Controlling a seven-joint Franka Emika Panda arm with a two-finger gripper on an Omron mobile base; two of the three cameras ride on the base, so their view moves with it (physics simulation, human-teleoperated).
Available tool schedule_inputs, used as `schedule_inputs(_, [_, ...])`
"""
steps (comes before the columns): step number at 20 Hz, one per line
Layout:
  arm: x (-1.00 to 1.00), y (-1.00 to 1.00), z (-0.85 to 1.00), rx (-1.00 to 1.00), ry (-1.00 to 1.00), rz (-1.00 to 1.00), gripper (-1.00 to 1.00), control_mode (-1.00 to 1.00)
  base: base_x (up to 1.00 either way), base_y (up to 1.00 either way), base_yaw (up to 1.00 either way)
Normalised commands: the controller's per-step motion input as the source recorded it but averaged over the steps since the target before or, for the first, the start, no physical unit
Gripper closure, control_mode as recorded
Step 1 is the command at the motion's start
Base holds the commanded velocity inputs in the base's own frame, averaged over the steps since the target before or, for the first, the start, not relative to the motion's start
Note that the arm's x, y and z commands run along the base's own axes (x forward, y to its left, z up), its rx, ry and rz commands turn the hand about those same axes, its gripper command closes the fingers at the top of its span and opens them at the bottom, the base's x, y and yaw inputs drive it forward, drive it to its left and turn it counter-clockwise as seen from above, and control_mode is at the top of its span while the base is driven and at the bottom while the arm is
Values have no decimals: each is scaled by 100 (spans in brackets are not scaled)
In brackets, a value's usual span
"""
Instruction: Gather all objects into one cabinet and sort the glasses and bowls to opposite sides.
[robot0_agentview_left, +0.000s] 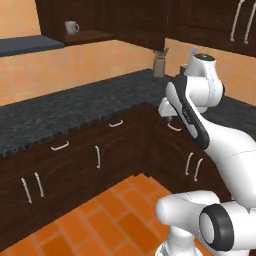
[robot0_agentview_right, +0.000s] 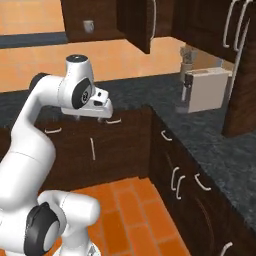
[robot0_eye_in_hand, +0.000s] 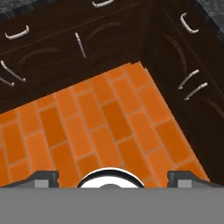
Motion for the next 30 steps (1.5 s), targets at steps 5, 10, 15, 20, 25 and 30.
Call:
schedule_inputs(5, [0, 0, 0, 0, 0, 0, -100, 100, 100, 0, 66])
schedule_inputs(10, [0, 0, 0, 0, 0, 0, -100, 100, 77, -2, 49])
schedule_inputs(15, [0, 0, 0, 0, 0, 0, -100, 100, 30, -35, 2])
schedule_inputs(20, [0, 0, 0, 0, 0, 0, -100, 100, 98, -97, 11])
schedule_inputs(25, [0, 0, 0, 0, 0, 0, -100, 100, 100, -44, 7])
schedule_inputs(30, [0, 0, 0, 0, 0, 0, -100, 100, 100, -1, 0])
